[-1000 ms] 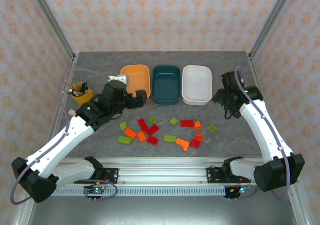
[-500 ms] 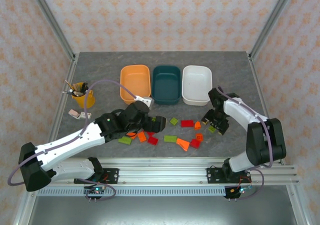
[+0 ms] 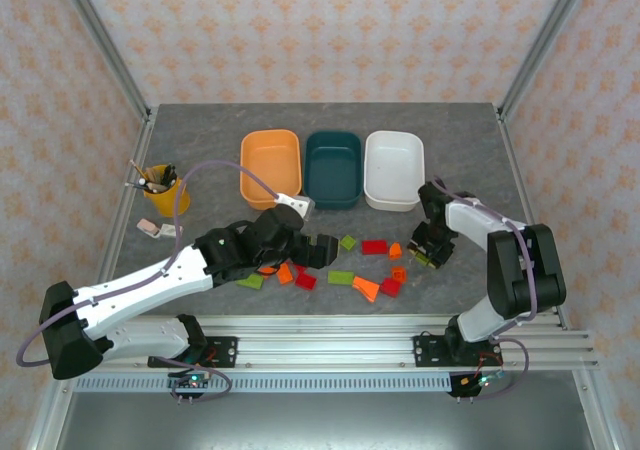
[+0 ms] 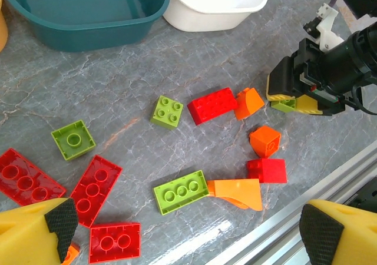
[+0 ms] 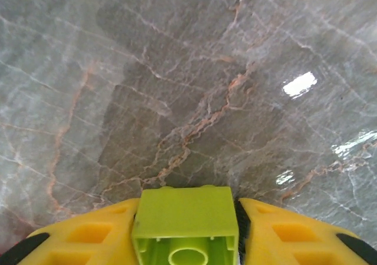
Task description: Sort the legos into containers by color
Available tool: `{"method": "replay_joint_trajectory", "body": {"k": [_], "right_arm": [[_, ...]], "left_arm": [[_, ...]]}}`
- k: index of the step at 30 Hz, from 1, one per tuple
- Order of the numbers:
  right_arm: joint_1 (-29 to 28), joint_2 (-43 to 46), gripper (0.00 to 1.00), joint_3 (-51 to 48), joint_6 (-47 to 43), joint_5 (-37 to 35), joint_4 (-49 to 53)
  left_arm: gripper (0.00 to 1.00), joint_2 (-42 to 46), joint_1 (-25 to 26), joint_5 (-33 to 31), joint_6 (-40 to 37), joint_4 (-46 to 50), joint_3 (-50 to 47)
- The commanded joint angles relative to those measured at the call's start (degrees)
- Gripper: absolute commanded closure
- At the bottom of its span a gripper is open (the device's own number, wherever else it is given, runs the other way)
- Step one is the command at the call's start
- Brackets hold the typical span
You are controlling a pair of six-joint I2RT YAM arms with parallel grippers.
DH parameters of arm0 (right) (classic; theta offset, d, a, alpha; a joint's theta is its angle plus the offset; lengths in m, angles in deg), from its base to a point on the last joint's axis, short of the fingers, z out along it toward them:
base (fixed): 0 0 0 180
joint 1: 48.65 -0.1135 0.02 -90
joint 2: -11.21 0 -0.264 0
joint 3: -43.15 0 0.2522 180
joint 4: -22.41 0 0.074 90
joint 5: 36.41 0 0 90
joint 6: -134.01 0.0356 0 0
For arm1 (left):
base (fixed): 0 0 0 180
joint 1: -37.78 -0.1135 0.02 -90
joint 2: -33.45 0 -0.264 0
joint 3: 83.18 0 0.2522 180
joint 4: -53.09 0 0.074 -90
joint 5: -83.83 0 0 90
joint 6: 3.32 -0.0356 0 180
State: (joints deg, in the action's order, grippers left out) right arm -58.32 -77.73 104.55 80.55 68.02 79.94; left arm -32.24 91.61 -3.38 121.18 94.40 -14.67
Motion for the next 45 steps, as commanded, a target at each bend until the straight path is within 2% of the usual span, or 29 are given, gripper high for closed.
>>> {"method": "replay_joint_trajectory", "body": {"k": [1,5,8,10,16,23,27,33,37,39,45], "right_arm": [[0.36,1.17,0.64,-1.07,0.04,-1.46,-0.88],[-1.62,7.64,0.68,1.51,-0.82,-6.10,2.44],[-4.54,11.41,0.67,8.32,-2.46,-8.70,5.98],[-5.33,10.52,0.67,13.97,-3.15,-8.83,7.97],[-5.86,-2.18,0.67,30.75,-5.45,-8.93,9.58],[-5.85,-24.17,0.67,49.82,-7.17,-7.99,11.97],[-5.44,-34.21,0.67,58.70,-7.40,-7.50,14.28],[-5.19,-42.75,0.63,67.51,-7.38,-5.85,17.98],[-5.25,-43.48,0.49,69.52,-7.07,-5.79,19.16],[-5.26,-42.25,0.46,69.48,-6.98,-5.98,19.33],[-6.10,-34.34,0.44,69.96,-7.64,-7.65,19.27]], "left_arm": [[0.01,0.30,0.45,0.33,0.52,-0.79,0.24],[0.01,1.15,0.36,-1.55,2.02,-0.09,0.75],[0.00,0.70,-0.33,-2.95,2.40,1.10,4.15],[0.00,-0.81,-2.24,-2.43,2.68,2.03,7.51],[0.00,-8.32,-9.78,1.83,1.84,2.87,18.18],[0.00,-20.54,-17.47,6.19,1.01,5.30,30.20],[0.01,-24.69,-19.97,7.45,1.01,5.50,33.02],[0.01,-26.51,-21.11,7.66,1.53,6.23,33.33],[0.02,-25.75,-21.13,6.56,1.86,7.98,32.59],[0.02,-24.79,-21.18,5.91,2.05,9.19,31.99],[0.03,-20.19,-21.18,2.91,4.94,13.43,28.51]]}}
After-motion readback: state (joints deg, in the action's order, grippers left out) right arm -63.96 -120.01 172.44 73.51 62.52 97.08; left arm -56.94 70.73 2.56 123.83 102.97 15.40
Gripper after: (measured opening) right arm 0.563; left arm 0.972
